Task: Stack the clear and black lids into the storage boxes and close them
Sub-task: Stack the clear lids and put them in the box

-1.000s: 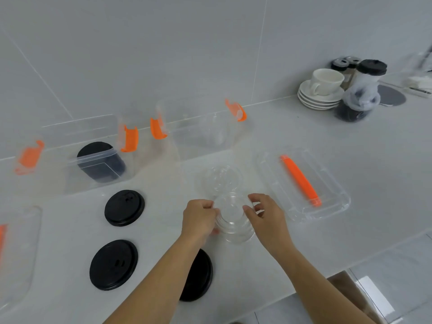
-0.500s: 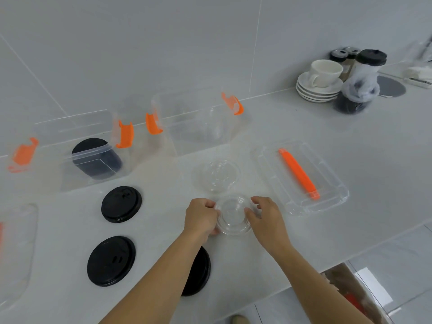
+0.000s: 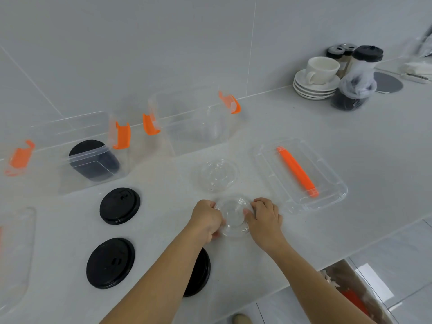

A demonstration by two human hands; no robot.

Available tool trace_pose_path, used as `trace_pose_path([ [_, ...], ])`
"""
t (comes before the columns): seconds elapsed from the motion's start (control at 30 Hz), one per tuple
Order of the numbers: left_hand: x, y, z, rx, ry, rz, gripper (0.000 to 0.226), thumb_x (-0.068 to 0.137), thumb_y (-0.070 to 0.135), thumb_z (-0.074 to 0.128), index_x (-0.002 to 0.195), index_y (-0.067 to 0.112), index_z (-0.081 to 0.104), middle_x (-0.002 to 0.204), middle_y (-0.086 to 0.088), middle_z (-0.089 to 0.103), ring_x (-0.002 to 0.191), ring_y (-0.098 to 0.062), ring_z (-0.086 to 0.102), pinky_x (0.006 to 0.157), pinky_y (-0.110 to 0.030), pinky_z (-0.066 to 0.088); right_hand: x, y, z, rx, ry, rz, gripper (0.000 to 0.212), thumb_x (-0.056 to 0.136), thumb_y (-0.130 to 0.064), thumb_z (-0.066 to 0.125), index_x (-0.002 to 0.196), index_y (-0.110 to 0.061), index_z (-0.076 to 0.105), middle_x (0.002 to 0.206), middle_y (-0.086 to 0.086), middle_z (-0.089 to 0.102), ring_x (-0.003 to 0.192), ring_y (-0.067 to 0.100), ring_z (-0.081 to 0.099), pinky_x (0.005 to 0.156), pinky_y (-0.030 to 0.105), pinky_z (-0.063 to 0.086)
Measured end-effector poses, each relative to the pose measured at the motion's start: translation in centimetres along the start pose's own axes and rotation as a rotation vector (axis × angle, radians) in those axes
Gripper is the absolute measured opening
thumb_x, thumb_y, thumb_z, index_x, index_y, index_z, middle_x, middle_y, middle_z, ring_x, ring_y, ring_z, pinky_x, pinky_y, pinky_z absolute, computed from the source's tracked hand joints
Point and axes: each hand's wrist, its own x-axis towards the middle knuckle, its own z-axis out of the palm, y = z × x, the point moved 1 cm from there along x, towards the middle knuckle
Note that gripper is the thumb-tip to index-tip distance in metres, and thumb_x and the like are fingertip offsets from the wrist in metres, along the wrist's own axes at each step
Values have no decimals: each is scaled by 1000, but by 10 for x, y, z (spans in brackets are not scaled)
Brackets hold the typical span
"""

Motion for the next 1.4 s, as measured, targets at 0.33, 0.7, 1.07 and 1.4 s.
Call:
trace_pose_path([
  [0.33,-3,7,-12,-92,-58,-13,48,77,-17,56,112,15,52,112,-11,55,97,-28,56,70,-37,50,-10,-14,-2,92,21,23,20,95,-22,41,111,-13,48,108,-4,50,112,17,41,90,28,16],
  [0.7,-12,22,-28,-216,-13,136,46,75,-11,66,114,9,51,109,-10,56,92,-23,58,75,-35,55,-4,-44,-21,462,41,-71,6,93,-15,43,92,-19,48,98,0,51,90,16,49,74,22,35],
  [1.07,-6,61,-47,-372,74,243,12,81,0,65,92,3,67,89,-8,66,74,-16,60,65,-26,53,36,-82,-39,455,157,-182,25,89,-22,48,88,1,57,94,23,60,87,35,55,75,43,48],
  [1.4,31,63,-46,-465,168,118,16,83,1,64,99,-2,66,95,-14,64,79,-20,58,70,-29,53,82,-86,-22,369,5,-163,26,87,-20,49,84,5,55,91,26,58,85,39,54,75,47,46],
])
